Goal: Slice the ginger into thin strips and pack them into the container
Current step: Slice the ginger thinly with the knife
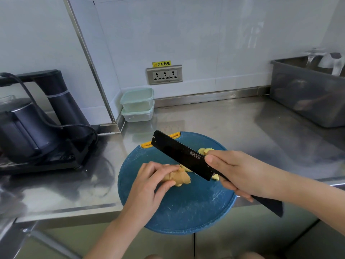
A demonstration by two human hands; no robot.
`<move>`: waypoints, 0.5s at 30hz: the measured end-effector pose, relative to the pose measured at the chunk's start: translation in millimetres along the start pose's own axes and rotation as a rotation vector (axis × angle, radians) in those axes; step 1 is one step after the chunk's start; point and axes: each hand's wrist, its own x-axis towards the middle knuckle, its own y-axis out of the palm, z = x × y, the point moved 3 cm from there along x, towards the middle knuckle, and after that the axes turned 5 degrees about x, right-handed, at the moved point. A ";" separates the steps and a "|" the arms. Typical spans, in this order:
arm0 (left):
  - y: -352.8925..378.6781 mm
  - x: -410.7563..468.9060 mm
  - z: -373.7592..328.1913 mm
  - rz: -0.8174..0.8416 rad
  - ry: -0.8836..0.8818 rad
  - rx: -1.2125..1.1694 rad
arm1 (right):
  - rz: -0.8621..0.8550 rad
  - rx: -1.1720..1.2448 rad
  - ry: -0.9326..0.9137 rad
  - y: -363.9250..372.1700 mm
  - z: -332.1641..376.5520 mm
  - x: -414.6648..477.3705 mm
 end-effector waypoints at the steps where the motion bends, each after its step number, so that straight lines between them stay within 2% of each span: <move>1: -0.1 -0.2 -0.3 0.003 0.002 0.006 | 0.007 -0.001 0.002 -0.4 -0.3 0.0; 15: 1.1 -1.6 -0.4 0.002 0.008 0.057 | 0.027 0.027 0.030 3.3 -4.8 -0.8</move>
